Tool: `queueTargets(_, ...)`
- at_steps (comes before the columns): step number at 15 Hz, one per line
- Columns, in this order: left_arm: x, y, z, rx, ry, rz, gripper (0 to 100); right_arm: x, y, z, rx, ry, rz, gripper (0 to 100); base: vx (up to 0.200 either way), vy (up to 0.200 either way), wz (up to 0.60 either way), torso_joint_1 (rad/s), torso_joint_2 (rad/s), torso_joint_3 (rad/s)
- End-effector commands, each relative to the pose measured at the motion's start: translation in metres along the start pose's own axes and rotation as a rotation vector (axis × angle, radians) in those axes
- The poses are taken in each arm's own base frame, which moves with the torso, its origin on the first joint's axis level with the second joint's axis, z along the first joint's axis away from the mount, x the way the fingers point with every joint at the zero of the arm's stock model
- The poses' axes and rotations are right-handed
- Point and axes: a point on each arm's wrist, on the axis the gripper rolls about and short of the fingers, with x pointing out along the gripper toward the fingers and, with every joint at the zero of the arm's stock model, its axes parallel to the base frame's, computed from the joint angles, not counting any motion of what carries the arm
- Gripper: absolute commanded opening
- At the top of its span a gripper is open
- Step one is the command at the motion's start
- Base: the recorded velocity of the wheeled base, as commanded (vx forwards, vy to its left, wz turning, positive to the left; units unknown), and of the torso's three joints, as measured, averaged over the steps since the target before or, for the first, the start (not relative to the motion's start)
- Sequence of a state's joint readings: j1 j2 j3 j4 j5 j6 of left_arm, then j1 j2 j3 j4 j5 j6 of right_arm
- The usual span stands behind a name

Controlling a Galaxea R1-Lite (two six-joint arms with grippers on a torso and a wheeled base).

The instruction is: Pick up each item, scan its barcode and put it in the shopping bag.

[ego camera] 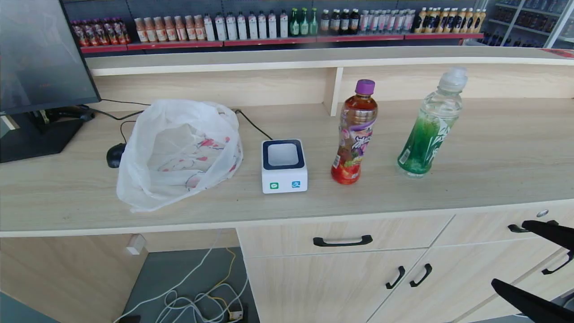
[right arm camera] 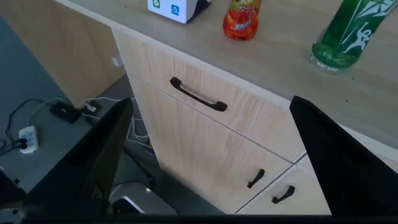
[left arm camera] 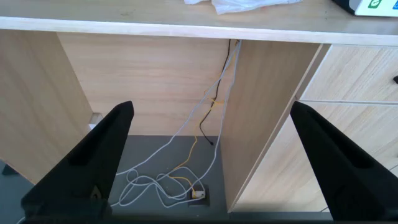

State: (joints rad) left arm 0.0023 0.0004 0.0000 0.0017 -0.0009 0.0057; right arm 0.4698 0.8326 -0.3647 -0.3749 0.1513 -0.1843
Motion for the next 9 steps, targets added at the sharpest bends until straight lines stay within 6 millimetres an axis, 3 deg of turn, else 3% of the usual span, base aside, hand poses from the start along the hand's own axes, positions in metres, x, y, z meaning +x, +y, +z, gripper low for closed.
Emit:
queueTargets(1,0.0,0.0,0.0,0.0,-0.001,0.0,100,0.078,0.003,0.006,-0.04,0.001,0.097,100,0.0,0.0,0.0,0.0,0.0,0.0)
queueTargets(3,0.0,0.0,0.0,0.0,-0.001,0.002,100,0.106,-0.001,0.021,-0.052,-0.078,0.072,100,0.0,0.0,0.0,0.0,0.0,0.0)
queueTargets(6,0.0,0.0,0.0,0.0,-0.001,0.0,100,0.122,0.004,0.049,-0.067,-0.153,-0.016,100,0.0,0.0,0.0,0.0,0.0,0.0)
queueTargets(7,0.0,0.0,0.0,0.0,-0.001,0.0,100,0.127,0.014,0.063,-0.056,-0.174,-0.078,100,0.0,0.0,0.0,0.0,0.0,0.0)
queueTargets(9,0.0,0.0,0.0,0.0,-0.001,0.0,100,0.135,0.04,0.071,-0.03,-0.156,-0.166,100,0.0,0.0,0.0,0.0,0.0,0.0)
